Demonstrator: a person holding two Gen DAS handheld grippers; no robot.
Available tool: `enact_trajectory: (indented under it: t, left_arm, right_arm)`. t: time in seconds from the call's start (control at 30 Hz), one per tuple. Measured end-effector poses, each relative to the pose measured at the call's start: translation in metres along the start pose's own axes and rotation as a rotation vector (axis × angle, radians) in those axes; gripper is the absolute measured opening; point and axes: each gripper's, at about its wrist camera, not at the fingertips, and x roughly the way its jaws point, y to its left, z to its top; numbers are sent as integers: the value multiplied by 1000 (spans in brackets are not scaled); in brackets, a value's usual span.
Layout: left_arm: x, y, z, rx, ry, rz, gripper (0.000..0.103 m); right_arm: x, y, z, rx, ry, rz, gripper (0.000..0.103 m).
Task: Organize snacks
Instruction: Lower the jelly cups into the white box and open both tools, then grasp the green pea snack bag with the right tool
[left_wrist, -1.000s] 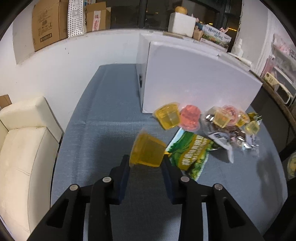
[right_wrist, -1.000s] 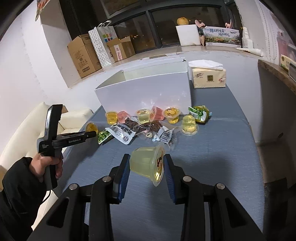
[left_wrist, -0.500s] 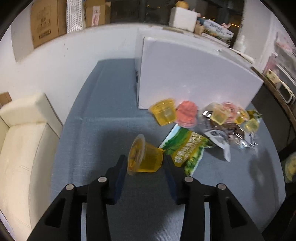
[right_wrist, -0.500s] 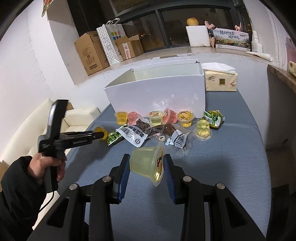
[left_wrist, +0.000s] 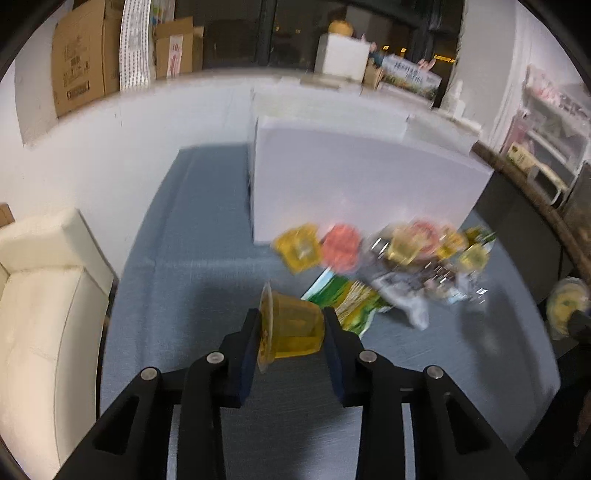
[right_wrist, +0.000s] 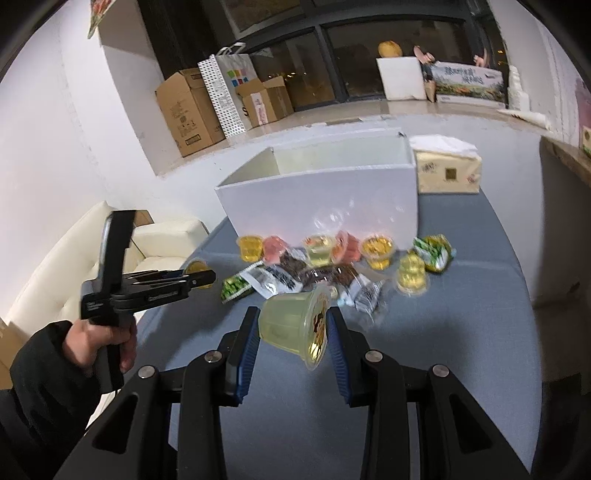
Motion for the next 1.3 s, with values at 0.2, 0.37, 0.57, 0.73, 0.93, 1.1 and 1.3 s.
enact_trajectory:
  t: [0.2, 0.37, 0.57, 0.73, 0.93, 1.1, 1.3]
  left_arm:
    - [-41, -23, 52, 11, -127, -90, 36]
    - [-47, -49, 110, 67, -199, -116, 36]
    - [-16, -61, 172, 74, -202, -113, 36]
    - [16, -58, 188, 79, -181, -58, 38]
    - [29, -39, 181, 36, -204, -19, 103]
    - [28, -35, 172, 41, -180, -26, 103]
    - [6, -41, 153, 32, -198, -19, 103]
  right_arm:
    - [12, 0, 47, -44, -50, -2, 39]
    - [31, -12, 106, -44, -107, -19, 39]
    - [73, -41, 166, -11, -98, -64, 39]
    - [104, -59, 183, 11, -59, -89, 40]
    - [101, -74, 181, 53, -109, -126, 103]
    - [93, -76, 176, 49, -95, -128, 103]
    - [72, -69, 159, 33, -103, -146, 103]
